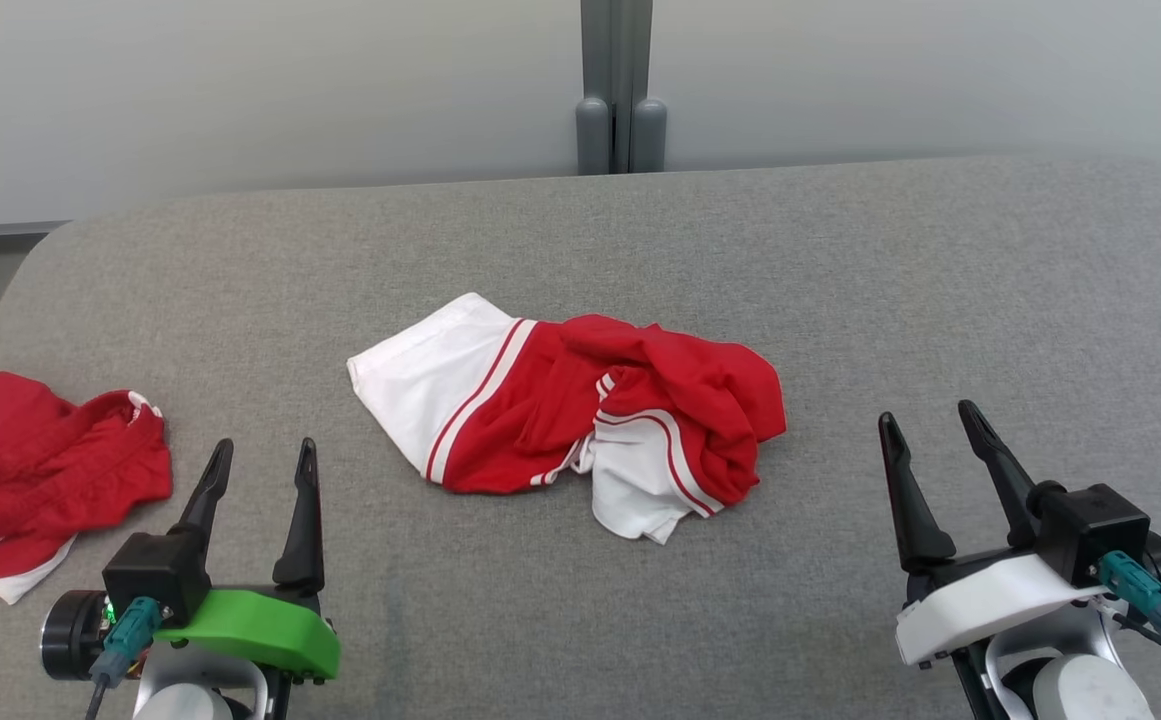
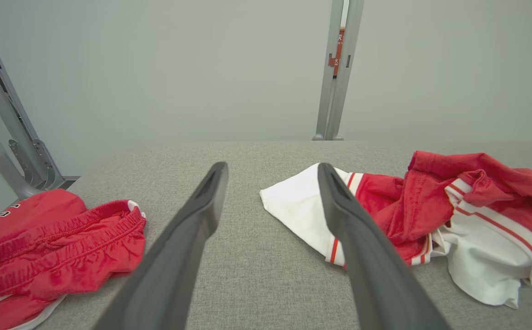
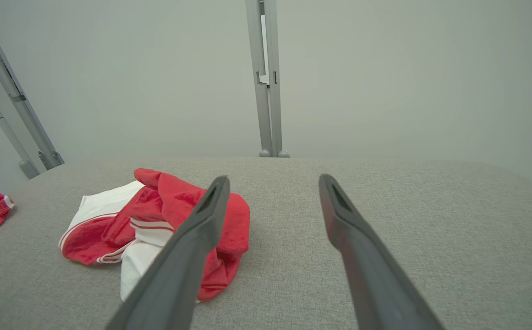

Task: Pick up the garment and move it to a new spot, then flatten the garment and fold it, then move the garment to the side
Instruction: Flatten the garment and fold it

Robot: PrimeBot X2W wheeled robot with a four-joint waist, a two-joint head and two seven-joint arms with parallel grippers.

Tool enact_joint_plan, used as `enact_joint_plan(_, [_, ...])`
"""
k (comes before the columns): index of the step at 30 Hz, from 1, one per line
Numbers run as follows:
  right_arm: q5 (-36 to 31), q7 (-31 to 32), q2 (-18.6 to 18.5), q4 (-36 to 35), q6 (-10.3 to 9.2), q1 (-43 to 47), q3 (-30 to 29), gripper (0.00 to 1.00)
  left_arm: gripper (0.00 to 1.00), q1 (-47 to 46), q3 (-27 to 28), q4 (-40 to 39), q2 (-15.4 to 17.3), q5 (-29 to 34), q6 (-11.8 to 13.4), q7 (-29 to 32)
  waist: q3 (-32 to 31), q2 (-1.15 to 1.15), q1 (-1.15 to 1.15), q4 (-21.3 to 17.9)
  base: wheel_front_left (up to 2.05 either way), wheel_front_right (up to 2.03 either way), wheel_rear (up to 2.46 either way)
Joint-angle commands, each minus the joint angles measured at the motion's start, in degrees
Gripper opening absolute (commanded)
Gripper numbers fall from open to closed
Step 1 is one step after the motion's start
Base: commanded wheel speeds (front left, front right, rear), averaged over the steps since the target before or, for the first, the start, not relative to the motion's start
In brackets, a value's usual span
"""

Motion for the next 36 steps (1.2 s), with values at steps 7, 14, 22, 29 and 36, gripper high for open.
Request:
enact_joint_plan(7, [-1.0, 1.5, -0.1, 1.1, 0.0, -1.8, 3.6, 1.0, 1.0, -2.6, -0.5, -1.7, 0.1, 0.5, 0.1, 0.2, 3.4, 0.0, 0.0, 1.6, 0.0, 0.0, 0.0])
enact_joint_plan(14, [-1.2, 3.8, -0.8, 6.4, 0.0, -4.6, 12.8, 1.0, 1.0, -6.1, -0.6, -2.8, -0.6, 1.2, -0.5, -0.5, 8.8, 0.0, 0.0, 4.2, 0.0, 0.0, 0.0])
enact_joint_plan(22, [-0.1, 4.0, -1.9, 16.5, 0.0, -9.3, 20.6, 1.0, 1.0, -9.3, -0.9, -2.2, -2.0, 1.6, -1.4, -1.1, 12.5, 0.0, 0.0, 7.4, 0.0, 0.0, 0.0])
enact_joint_plan(29, [-1.5, 4.3, -2.1, 24.2, 0.0, -13.6, 21.1, 0.4, 1.0, -10.5, -0.3, -1.3, -2.6, 2.0, -1.8, -1.5, 13.9, 0.0, 0.0, 7.8, 0.0, 0.0, 0.0])
enact_joint_plan(36, [0.5, 2.5, -2.4, 24.4, 0.02, -14.6, 22.4, 0.0, 1.0, -10.1, -0.1, -0.4, -2.6, 2.5, -2.0, -1.5, 13.5, 0.0, 0.0, 6.6, 0.0, 0.0, 0.0])
